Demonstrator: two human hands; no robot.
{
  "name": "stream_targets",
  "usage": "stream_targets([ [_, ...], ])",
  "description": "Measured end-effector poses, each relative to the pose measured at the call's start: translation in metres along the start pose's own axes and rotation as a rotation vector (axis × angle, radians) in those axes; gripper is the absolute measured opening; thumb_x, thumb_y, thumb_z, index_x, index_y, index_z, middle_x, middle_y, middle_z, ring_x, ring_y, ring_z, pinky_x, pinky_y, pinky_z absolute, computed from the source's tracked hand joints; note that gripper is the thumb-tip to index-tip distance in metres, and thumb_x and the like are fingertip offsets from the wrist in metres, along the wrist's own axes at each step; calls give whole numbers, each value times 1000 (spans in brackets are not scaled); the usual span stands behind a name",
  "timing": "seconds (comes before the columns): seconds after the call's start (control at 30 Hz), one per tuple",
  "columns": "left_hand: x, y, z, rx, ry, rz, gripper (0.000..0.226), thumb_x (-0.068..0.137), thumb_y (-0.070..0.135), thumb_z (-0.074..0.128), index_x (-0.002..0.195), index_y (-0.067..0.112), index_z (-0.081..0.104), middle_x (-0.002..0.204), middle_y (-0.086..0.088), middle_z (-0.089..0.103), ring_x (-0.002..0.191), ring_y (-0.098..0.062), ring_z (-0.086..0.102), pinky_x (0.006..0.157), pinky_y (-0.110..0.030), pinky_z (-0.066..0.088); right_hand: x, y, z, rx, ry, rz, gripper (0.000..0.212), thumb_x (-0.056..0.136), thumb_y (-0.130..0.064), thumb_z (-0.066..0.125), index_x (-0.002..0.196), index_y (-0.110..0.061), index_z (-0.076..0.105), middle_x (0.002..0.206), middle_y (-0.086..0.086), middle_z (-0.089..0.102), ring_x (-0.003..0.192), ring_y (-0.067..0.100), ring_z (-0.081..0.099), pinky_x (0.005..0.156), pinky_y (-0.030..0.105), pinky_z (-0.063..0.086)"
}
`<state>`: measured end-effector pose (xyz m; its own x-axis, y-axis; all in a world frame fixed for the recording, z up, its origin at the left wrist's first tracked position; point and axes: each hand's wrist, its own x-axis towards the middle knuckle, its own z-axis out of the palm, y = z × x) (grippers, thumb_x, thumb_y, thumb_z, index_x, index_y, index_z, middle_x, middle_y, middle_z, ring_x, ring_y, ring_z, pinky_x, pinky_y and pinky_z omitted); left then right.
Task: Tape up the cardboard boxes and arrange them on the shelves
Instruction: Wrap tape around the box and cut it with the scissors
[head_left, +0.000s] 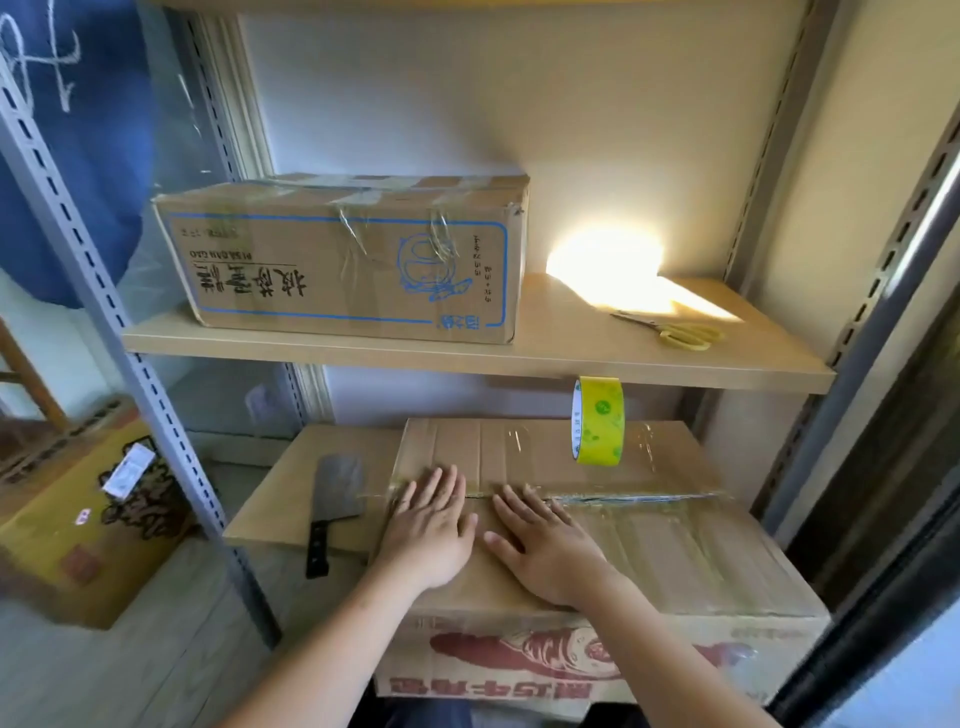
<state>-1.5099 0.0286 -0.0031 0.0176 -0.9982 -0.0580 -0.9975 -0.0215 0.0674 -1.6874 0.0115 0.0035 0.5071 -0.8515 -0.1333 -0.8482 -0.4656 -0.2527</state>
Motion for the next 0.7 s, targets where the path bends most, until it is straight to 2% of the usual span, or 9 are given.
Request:
stream_targets([
  [0.1, 7, -2, 3, 8, 66, -167, 66, 102, 46, 10, 156, 11, -3, 163, -4, -13, 150, -17, -13, 121, -40, -11, -2, 33, 1, -40, 82, 195, 70, 95, -66, 9, 157, -33, 5, 163, -14, -6, 150, 11, -9, 122, 39, -4],
  [0.17, 9, -1, 4, 28, 93, -336, 72, 100, 50, 11, 153, 3, -5, 161, -14, -14, 150, -27, -14, 119, -46, -13, -13, 64, -2, -82, 139, 404, 66, 98, -62, 12, 156, -34, 1, 163, -9, -8, 151, 19, -8, 120, 48, -5],
  [0.2, 12, -1, 5, 18, 88, -428, 76, 100, 52, 14, 152, -1, -5, 160, -22, -12, 150, -33, -10, 120, -47, -7, -18, 78, -6, -98, 153, 524, 68, 96, -64, 11, 156, -33, -1, 164, -5, -7, 151, 24, -7, 118, 53, -7],
  [0.27, 20, -4, 5, -36, 80, -591, 84, 99, 55, 19, 150, -9, 0, 156, -35, 6, 147, -41, 17, 117, -45, 27, -27, 101, -14, -106, 175, 760, 78, 92, -69, 9, 156, -26, 0, 165, 7, 0, 150, 34, 1, 116, 58, -3],
  [0.33, 27, -11, -3, -79, 43, -656, 88, 98, 60, 19, 148, -12, 16, 137, -28, 51, 121, -33, 56, 82, -34, 53, -33, 116, -22, -73, 224, 943, 89, 90, -73, 12, 156, -14, 9, 162, 15, 12, 145, 41, 18, 115, 58, 13],
  [0.37, 28, -14, -8, -86, 30, -660, 85, 98, 61, 19, 144, -9, 34, 118, -17, 66, 102, -27, 66, 66, -29, 52, -34, 120, -25, -63, 259, 987, 93, 89, -74, 16, 155, -8, 14, 159, 18, 19, 139, 42, 28, 112, 55, 23],
  [0.43, 28, -20, -10, -154, 56, -638, 71, 98, 62, 25, 113, 5, 65, 94, -8, 70, 84, -23, 68, 61, -27, 49, -35, 127, -28, -50, 331, 1003, 95, 87, -76, 26, 147, -2, 28, 146, 20, 39, 126, 41, 44, 102, 48, 36],
  [0.53, 20, -23, -12, -233, 144, -620, 58, 98, 58, 34, 94, 9, 65, 94, -9, 70, 86, -27, 67, 64, -30, 50, -36, 135, -29, -6, 414, 978, 90, 86, -76, 38, 135, -1, 42, 128, 20, 52, 116, 38, 52, 95, 43, 44],
  [0.7, 15, -25, -16, -217, 139, -625, 59, 97, 60, 34, 83, 10, 64, 70, -4, 58, 65, -23, 57, 49, -25, 39, -38, 140, -28, 44, 410, 940, 94, 82, -77, 43, 139, -2, 41, 131, 19, 51, 120, 37, 50, 97, 43, 45],
])
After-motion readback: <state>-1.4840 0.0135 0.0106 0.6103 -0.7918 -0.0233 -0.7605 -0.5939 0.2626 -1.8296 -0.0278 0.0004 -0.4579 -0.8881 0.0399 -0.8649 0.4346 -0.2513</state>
